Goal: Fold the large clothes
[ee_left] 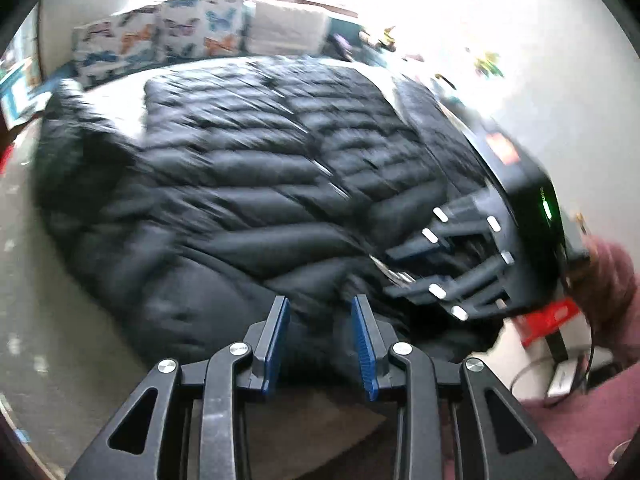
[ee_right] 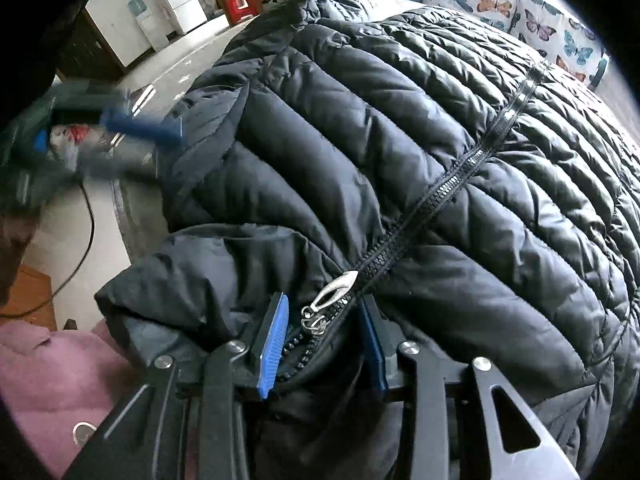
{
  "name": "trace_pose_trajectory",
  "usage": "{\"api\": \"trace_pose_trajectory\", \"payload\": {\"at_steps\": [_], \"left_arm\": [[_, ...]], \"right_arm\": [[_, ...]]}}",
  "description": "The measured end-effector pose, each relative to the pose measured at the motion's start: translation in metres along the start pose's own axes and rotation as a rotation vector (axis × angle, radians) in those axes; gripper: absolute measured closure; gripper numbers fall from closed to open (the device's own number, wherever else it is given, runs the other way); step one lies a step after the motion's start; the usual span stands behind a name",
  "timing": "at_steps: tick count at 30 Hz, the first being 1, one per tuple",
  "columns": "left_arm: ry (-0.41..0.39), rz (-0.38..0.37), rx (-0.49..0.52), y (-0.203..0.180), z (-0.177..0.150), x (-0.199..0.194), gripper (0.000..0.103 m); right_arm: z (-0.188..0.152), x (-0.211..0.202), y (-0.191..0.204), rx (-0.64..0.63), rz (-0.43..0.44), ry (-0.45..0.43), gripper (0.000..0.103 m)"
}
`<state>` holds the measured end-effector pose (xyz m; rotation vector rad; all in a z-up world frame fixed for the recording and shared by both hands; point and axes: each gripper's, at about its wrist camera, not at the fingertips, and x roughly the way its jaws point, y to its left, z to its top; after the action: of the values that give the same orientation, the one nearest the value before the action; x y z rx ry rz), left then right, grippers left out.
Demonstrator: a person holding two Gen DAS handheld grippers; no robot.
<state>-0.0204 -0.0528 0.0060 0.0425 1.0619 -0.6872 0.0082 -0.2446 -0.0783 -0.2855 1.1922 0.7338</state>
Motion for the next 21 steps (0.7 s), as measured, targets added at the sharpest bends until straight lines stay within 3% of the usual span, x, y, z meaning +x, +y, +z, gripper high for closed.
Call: {"api": "trace_pose_trajectory", "payload": {"at_steps": [4, 9, 15, 19, 21], "left_arm": [[-0.070, 0.044, -0.179, 0.070, 0.037, -0.018, 0.067], [-0.111, 0.072, -0.315, 0.148, 0.080, -0.006, 0.068], [-0.086, 0.040, -0.381, 0.210, 0.121, 0.044, 0.068], [-0.009, 0.040, -0.444, 0.239, 0.133, 0.084, 0.068], [0.001, 0.005, -0.475, 0.250, 0.140, 0.089, 0.068]], "right_arm": [[0.002, 0.000, -0.003, 0.016, 0.024, 0.014, 0.062], [0.001, 0.001, 0.001, 0.011, 0.032, 0.015, 0.058], [0.005, 0.001, -0.007, 0.022, 0.062, 0.026, 0.056], [0.005, 0.000, -0.010, 0.036, 0.083, 0.025, 0.056], [0.004, 0.000, -0.011, 0.036, 0.088, 0.029, 0.056]]}}
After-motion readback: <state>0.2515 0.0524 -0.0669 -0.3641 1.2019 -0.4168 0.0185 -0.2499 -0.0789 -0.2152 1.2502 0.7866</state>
